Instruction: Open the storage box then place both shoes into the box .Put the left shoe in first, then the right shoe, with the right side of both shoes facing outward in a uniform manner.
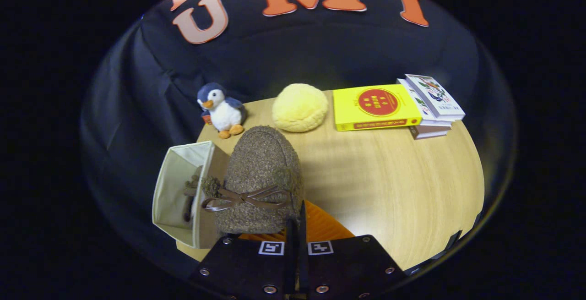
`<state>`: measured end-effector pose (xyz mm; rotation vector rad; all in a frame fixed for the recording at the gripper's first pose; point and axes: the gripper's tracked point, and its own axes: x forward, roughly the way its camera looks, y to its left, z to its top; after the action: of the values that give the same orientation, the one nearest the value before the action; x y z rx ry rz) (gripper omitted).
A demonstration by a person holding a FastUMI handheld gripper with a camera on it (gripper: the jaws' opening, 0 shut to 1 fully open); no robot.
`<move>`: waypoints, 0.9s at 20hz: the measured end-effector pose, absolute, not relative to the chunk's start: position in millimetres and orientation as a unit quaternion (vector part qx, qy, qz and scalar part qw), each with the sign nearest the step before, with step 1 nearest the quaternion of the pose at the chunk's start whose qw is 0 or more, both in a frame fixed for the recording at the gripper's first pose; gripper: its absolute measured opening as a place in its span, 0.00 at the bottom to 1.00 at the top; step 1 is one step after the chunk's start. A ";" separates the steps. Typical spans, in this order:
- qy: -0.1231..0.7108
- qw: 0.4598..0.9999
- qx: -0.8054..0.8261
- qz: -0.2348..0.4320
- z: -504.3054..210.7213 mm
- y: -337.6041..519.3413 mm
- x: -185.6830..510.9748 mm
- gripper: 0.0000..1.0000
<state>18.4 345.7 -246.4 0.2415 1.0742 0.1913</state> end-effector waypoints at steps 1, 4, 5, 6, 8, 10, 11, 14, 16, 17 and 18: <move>0.510 0.846 0.113 0.108 -239.8 368.3 21.4 0.04; 0.513 0.838 0.109 0.151 -222.9 431.8 22.9 0.04; 0.515 0.836 0.105 0.160 -220.4 448.1 23.0 0.05; 0.516 0.834 0.100 0.167 -221.5 464.1 24.4 0.04; 0.526 0.829 0.092 0.168 -225.8 490.0 24.4 0.04; 0.537 0.823 0.091 0.161 -235.9 510.7 25.1 0.04; 0.542 0.821 0.090 0.154 -242.2 518.5 26.6 0.04; 0.555 0.819 0.074 0.126 -263.6 530.0 29.7 0.05; 0.563 0.817 0.069 0.108 -281.9 535.0 30.4 0.04; 0.570 0.813 0.065 0.098 -290.9 536.5 29.0 0.04; 0.575 0.811 0.057 0.092 -300.0 538.5 29.7 0.04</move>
<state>29.7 538.5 -300.0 0.1213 1.2288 0.1975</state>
